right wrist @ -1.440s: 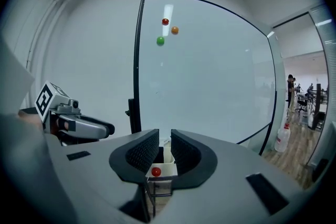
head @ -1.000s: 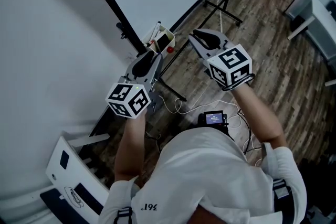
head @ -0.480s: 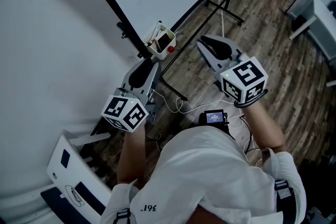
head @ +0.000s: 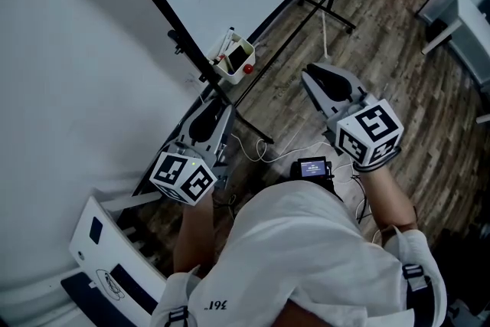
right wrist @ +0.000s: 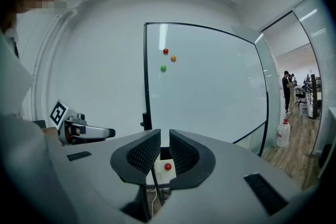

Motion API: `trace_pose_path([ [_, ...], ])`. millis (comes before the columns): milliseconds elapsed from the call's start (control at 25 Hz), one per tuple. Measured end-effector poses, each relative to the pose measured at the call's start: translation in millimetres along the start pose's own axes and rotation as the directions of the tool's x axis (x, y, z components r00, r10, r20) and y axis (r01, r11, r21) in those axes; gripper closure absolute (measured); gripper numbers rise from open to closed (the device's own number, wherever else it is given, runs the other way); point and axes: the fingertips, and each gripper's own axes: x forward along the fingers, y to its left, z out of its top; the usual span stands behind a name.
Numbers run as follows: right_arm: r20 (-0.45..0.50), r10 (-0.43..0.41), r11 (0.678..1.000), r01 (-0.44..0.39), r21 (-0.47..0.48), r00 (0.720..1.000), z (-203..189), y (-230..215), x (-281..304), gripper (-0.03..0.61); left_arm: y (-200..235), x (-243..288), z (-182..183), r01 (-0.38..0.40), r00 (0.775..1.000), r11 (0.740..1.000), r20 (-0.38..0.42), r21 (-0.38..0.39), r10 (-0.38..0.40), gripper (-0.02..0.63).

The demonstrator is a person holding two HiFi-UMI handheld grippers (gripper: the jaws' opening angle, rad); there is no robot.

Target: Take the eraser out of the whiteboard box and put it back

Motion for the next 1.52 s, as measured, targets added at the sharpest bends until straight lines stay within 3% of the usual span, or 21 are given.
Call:
trace_pose_path([
  [800,-0.068,-0.015,0.996,0.021,0.087,0.998,-47.5,7.7,-25.0,0.515,-9.9,-23.2,-54.9,-0.005,0.996,0.996,-0.093,-0.086,-0.003,0.486],
  [1520,-0.123,-0.02,0.994,0.033,0.108,0.992,-72.5,13.8,-30.5,0.525,-13.3,-32.0,-76.8,0.0,0.992,0.993,-0.128,-0.116,-0.015,0.486],
])
